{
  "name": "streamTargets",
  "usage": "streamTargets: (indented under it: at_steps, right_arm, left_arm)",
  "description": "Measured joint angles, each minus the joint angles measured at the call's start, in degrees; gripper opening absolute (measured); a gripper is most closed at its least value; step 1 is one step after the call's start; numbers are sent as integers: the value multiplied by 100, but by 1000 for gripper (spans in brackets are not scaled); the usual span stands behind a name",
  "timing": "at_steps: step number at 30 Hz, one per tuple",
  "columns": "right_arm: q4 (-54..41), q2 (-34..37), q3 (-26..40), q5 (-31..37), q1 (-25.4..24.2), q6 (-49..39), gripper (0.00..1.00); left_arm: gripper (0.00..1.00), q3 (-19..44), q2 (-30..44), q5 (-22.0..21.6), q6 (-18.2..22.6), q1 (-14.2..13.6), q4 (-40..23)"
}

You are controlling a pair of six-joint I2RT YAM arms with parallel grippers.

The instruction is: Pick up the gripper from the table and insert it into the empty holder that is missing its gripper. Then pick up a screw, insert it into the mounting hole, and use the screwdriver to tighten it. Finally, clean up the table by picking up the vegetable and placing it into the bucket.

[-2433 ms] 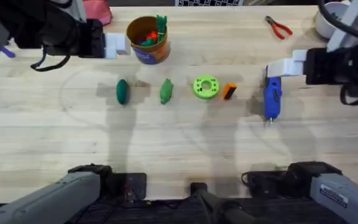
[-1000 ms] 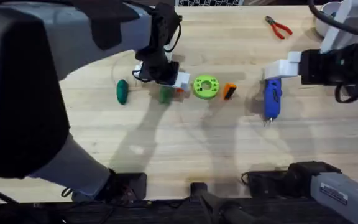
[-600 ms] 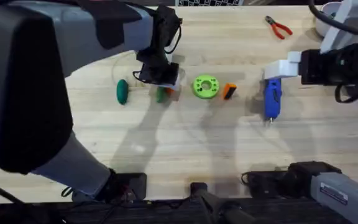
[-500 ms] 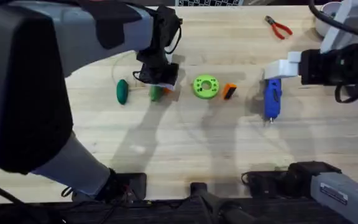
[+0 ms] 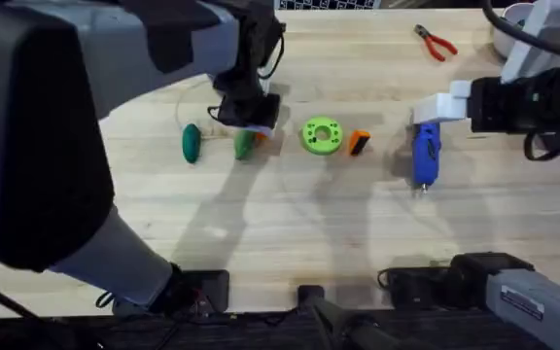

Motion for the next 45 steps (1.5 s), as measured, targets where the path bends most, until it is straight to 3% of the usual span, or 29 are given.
streamTargets:
  at_steps: [11,12,13,17,18,19,34,45]
  right_arm:
    - [0,0,0,-1,0,15,990]
    - [0,0,0,-1,0,15,990]
    - [0,0,0,1,0,15,991]
    - [0,0,0,1,0,15,991]
    - [0,0,0,-1,0,15,991]
    - [0,0,0,1,0,15,992]
    - [0,0,0,-1,0,15,991]
    - [0,0,0,-1,0,15,992]
  left_arm:
    - [8,1175,-435,-3,0,0,-878]
    - [63,1225,-557,-14,17,0,-911]
    - [188,1258,-666,-25,14,0,-940]
    - [813,1293,-1010,-109,13,0,-1071]
    - [931,1293,-1046,-123,9,0,-1097]
    - [972,1296,-1072,-138,-5,3,-1131]
    - [985,1297,-1082,-322,-4,171,-1223]
    - [985,1297,-1385,-344,72,865,-1429]
